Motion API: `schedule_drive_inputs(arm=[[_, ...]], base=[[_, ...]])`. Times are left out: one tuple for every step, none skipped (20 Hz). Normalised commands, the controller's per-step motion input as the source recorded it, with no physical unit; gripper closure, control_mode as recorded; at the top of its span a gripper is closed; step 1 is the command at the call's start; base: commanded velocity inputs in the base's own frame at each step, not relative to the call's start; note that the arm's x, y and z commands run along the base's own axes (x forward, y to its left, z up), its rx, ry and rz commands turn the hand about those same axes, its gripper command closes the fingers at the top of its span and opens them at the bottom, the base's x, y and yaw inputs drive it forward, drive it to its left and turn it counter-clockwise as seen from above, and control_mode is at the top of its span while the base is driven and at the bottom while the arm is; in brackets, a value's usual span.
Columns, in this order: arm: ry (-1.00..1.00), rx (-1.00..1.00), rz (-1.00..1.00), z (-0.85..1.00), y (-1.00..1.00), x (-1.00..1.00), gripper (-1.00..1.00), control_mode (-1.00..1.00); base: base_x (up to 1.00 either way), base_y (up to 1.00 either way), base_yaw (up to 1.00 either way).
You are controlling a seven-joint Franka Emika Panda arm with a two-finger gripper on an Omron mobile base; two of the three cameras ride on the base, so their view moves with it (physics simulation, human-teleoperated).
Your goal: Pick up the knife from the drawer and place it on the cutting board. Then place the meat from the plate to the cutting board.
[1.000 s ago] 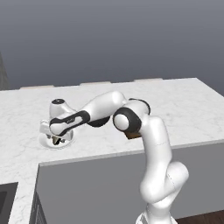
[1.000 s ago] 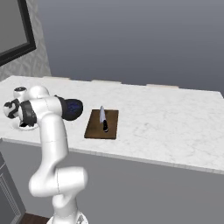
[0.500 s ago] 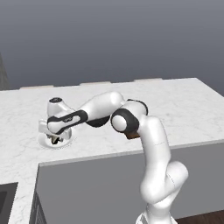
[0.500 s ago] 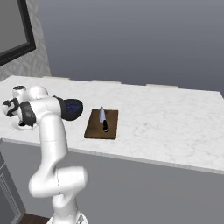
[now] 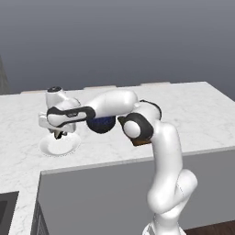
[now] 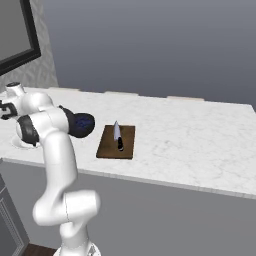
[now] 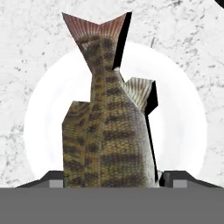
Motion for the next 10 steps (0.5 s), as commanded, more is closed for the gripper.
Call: schedule_drive_inputs(arm=[[0.0,-0.01,0.13,1.0,-0.24,-0.34,1.0,-1.0],[0.0,0.0,0.12,0.93,-0.27,-0.49,1.0,-1.0],[0.0,0.0,0.12,0.92,-0.37,-0.44,1.0,-1.0],[0.0,0.0,0.12,0.85,-0.57,-0.3,1.0,-1.0],[0.0,0.0,0.1,0.7,-0.89,-0.3,1.0,-1.0],[0.0,0.0,0.09,0.61,-1.0,-0.36,1.0,-1.0],[0.0,0.0,0.1,0.55,-1.0,-0.36,1.0,-1.0],[0.0,0.0,0.1,0.49,-1.0,-0.34,1.0,-1.0],[0.0,0.0,0.11,0.44,-1.0,-0.29,1.0,-1.0],[0.0,0.0,0.11,0.39,-1.0,-0.29,1.0,-1.0]], base=[[0.0,0.0,0.0],[0.0,0.0,0.0],[0.0,0.0,0.0],[0.0,0.0,0.0],[0.0,0.0,0.0],[0.0,0.0,0.0],[0.0,0.0,0.0],[0.0,0.0,0.0],[0.0,0.0,0.0],[0.0,0.0,0.0]])
